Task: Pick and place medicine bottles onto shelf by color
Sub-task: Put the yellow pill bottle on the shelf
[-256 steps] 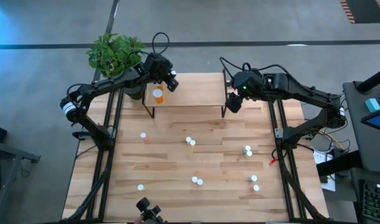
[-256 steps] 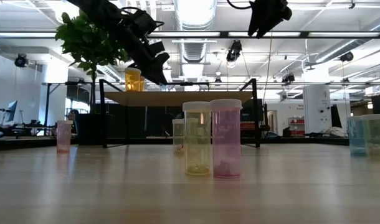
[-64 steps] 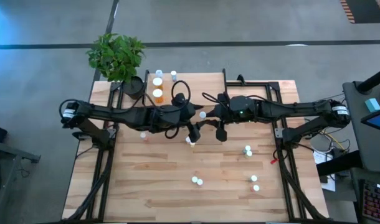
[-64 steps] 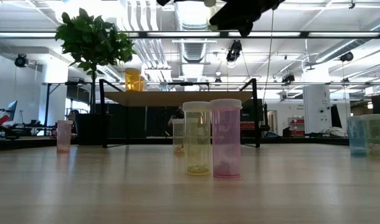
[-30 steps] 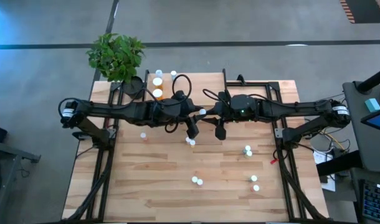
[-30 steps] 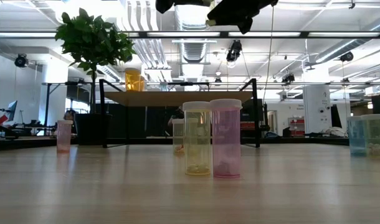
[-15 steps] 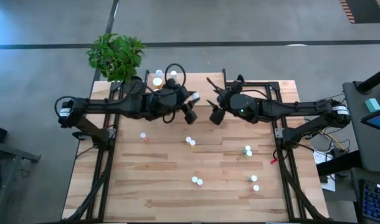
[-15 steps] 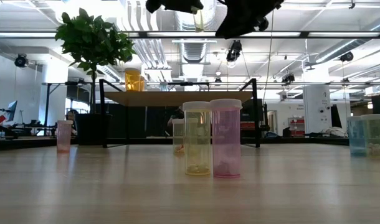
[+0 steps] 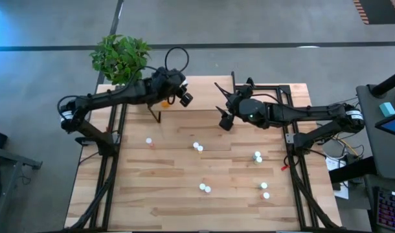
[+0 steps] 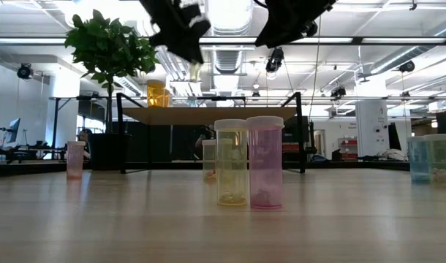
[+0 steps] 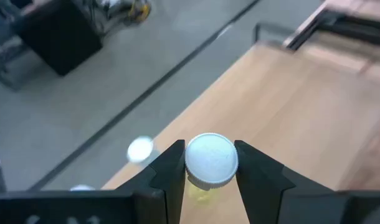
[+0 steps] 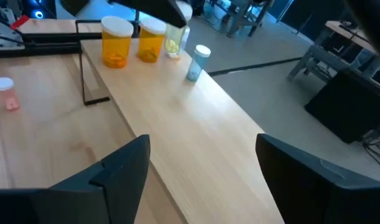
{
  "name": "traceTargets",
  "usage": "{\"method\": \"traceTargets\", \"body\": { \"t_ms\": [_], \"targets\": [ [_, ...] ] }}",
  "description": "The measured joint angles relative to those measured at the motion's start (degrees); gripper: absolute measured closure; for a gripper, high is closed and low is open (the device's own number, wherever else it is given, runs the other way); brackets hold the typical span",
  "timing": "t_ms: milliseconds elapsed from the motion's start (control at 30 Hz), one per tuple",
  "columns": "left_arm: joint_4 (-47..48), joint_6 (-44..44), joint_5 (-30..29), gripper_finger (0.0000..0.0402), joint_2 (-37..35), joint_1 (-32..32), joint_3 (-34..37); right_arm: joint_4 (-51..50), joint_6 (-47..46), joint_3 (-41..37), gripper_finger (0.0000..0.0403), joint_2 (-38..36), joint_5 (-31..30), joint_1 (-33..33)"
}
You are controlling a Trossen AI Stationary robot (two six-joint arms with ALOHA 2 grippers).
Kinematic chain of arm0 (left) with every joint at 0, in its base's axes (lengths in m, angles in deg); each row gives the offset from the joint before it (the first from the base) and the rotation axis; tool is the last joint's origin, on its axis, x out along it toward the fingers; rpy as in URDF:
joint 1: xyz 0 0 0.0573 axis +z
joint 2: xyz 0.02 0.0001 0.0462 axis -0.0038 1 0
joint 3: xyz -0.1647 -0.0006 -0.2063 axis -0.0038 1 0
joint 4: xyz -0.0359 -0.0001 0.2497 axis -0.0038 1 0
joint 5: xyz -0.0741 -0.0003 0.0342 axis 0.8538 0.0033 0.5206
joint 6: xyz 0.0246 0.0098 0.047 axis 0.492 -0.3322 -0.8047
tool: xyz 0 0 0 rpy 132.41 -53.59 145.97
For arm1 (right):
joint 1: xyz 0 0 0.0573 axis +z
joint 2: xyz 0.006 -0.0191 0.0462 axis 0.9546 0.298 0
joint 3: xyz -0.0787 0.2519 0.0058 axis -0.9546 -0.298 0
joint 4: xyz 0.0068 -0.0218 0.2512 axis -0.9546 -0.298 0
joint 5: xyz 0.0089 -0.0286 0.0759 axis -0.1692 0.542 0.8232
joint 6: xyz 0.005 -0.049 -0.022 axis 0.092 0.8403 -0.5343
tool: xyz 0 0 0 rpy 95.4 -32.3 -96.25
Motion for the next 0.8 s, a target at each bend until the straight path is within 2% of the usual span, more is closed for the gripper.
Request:
{"method": "traceTargets", "body": {
  "t_ms": [167,800],
  "targets": [
    [-1.98,0.04,3.49,0.0295,0.03,3.16,4.33,-2.61,-1.23,0.0,0.0129,0.0,-0.02,-0.12],
    [-15.25,0.21,5.15,0.0295,0.35,6.76,13.83,-3.15,-1.19,0.0,0.0131,0.02,-0.04,-1.25]
  ]
}}
